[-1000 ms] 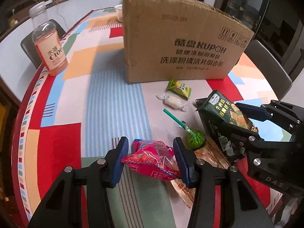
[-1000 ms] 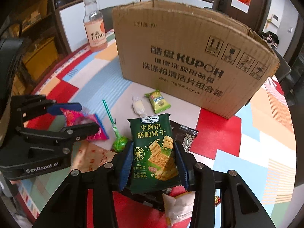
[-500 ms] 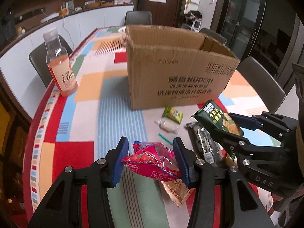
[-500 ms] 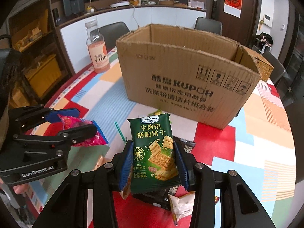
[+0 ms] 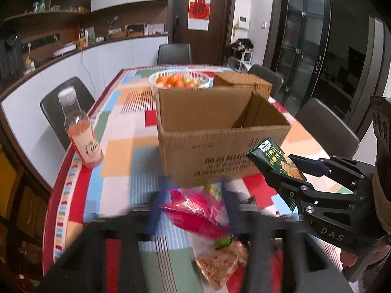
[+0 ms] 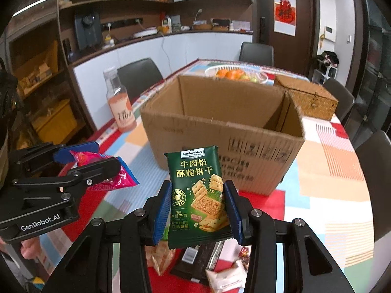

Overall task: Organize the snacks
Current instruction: 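Lift the red bag and green cracker packet and carry both over the box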

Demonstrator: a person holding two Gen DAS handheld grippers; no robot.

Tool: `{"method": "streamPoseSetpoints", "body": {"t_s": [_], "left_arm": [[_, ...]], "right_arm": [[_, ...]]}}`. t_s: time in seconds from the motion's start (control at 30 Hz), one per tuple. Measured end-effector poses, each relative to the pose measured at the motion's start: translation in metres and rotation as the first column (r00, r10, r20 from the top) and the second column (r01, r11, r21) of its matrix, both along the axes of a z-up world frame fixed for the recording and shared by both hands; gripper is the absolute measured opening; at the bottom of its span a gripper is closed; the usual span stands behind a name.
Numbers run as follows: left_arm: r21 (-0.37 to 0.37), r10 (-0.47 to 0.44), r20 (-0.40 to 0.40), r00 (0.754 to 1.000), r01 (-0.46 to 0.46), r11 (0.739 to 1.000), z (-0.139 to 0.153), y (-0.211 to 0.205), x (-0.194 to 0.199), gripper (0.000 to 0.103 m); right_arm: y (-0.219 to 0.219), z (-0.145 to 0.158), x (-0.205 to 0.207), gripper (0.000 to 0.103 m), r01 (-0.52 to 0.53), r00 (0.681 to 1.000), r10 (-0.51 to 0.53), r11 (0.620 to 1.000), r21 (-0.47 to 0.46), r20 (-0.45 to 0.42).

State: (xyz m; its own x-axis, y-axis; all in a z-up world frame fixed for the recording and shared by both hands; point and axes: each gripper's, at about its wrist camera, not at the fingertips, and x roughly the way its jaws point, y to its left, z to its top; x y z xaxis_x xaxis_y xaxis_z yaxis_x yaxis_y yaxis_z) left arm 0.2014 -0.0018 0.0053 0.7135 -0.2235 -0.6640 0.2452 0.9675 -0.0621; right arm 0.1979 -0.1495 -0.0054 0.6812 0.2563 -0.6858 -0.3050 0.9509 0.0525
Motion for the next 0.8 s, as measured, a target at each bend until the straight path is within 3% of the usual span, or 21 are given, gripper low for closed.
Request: {"method": "streamPoseSetpoints", "body": {"t_s": [0.27, 0.47, 0.8], "left_arm": [[-0.025, -0.033, 0.027, 0.999, 0.034, 0.999, 0.019, -0.005, 0.014, 0.01], [-0.014, -0.04, -0.01, 0.999, 0.04, 0.999, 0.014, 0.0, 0.017, 0.01], [-0.069, 0.056, -0.203, 0.978, -0.072, 0.995, -0.04, 0.022, 0.014, 0.038]], "right_arm": [[-0.007, 0.025, 0.009, 0.043, 0.021, 0.998, -0.024, 0.999, 0.047, 0.054], [-0.001, 0.024, 0.012, 0.043, 0.008, 0.999, -0.01, 0.998, 0.058, 0.043], [0.016, -0.012, 0.013, 0.043, -0.039, 0.998, 0.041, 0.999, 0.036, -0.046]]}}
